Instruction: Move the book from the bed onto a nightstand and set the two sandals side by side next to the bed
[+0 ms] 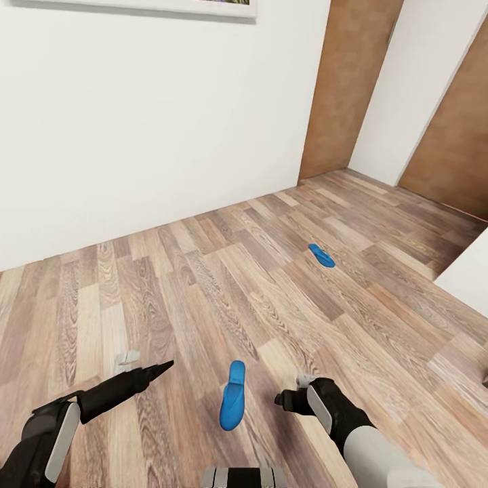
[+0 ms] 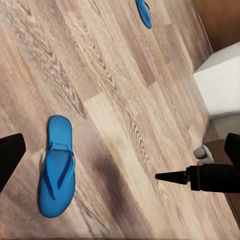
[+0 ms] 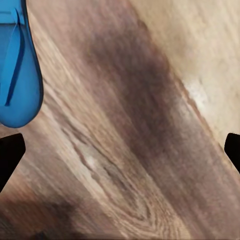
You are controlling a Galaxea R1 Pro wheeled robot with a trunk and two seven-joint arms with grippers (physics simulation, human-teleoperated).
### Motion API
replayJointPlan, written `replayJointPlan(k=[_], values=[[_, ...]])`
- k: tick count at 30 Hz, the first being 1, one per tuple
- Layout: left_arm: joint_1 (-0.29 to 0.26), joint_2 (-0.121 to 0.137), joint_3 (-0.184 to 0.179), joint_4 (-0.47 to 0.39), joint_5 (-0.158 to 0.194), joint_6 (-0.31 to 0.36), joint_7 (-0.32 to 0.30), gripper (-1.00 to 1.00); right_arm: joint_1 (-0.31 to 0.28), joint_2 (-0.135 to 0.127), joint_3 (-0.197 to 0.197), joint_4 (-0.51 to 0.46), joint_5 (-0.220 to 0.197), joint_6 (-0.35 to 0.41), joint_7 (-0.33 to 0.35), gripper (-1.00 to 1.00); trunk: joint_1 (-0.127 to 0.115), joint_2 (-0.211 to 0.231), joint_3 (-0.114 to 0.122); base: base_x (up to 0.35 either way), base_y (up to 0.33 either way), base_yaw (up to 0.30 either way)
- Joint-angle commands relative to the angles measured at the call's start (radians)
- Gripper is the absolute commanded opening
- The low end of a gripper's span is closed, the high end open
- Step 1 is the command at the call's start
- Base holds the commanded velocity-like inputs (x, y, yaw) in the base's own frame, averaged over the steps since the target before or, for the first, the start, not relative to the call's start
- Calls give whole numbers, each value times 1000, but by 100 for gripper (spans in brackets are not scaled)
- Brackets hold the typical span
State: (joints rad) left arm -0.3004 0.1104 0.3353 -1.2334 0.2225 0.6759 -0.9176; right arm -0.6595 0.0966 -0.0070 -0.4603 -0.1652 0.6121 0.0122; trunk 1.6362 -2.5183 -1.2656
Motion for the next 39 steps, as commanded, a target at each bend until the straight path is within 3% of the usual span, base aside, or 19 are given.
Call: replayJointPlan(k=[1, 20, 30, 39], values=[[-1, 0, 1, 0, 5, 7, -1, 100, 0, 0, -1, -1, -4, 5, 0, 100, 0, -1, -5, 0, 0, 0], [0, 0, 1, 0, 5, 7, -1, 100, 0, 0, -1, -2, -4, 5, 0, 100, 9, -5, -78, 0, 0, 0], [-1, 0, 1, 0, 5, 7, -1, 100, 0, 0, -1, -3, -4, 3, 2, 100, 9, -5, -78, 0, 0, 0], [-1, 0, 1, 0, 5, 7, -1, 100, 0, 0, -1, -3, -4, 3, 2, 100, 13, -7, -113, 0, 0, 0]])
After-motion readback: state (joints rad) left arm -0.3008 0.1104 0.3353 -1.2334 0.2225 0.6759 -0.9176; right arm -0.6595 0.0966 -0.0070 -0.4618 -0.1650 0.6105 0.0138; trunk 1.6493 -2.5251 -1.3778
